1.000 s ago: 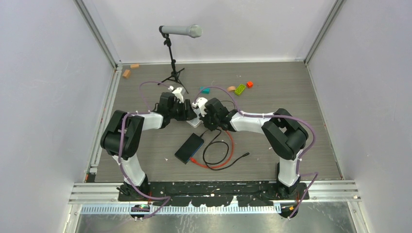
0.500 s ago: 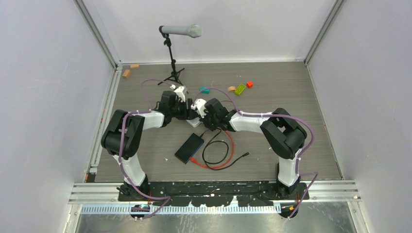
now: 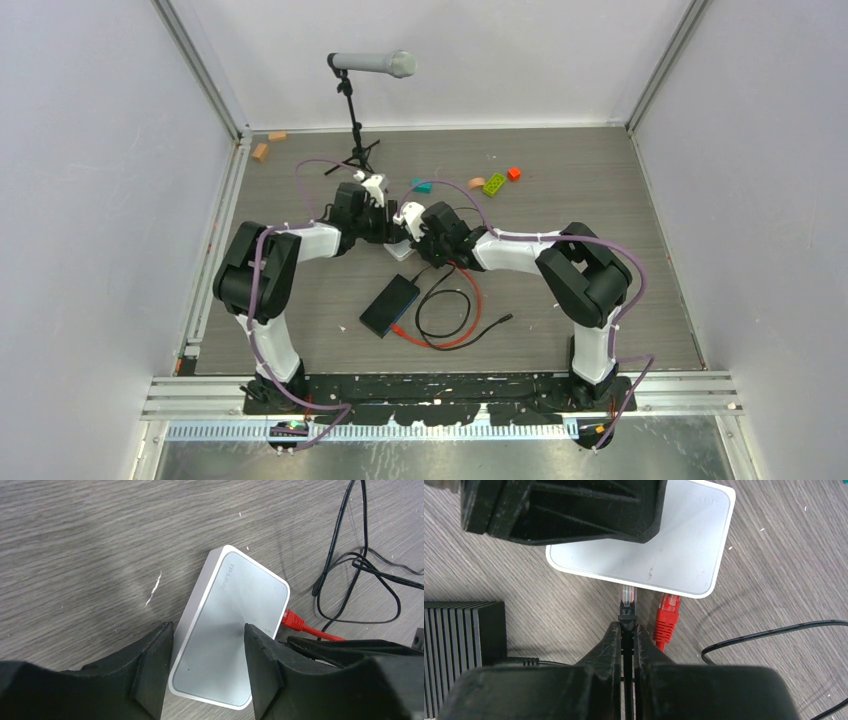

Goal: Insert the plug into the switch port
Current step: Insert the connector into the switch port.

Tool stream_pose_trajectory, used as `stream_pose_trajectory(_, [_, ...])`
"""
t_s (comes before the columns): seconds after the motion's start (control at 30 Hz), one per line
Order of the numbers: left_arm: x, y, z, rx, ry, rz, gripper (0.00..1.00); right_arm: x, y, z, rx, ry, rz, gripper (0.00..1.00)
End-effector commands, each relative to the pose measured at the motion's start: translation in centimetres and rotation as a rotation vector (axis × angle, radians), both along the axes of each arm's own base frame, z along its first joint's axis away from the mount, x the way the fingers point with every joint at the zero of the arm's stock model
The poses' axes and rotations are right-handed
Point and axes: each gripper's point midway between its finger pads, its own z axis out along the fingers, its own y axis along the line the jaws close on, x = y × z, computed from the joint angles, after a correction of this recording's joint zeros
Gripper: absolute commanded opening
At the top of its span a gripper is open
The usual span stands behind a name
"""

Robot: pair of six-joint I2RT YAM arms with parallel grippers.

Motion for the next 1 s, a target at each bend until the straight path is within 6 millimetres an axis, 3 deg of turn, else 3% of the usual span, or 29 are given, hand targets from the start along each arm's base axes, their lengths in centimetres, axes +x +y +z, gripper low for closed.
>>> stream_pose_trajectory(0.0, [0.3, -1.4, 0.7, -0.024, -0.006, -0.055, 0.55, 1.7, 1.2, 2.4, 0.068, -0.078, -0.012, 0.0])
stream_pose_trajectory(0.57, [0.1, -1.8, 0.2, 0.002, 0.005, -0.081, 0.58, 2.5, 1.3, 4.7, 0.114, -0.153, -0.024, 0.0])
stream_pose_trajectory(0.97, [0.1, -1.7, 0.2, 0.011, 0.006, -0.076, 0.59, 2.7, 0.6, 5.1, 0.109, -0.187, -0.045, 0.0])
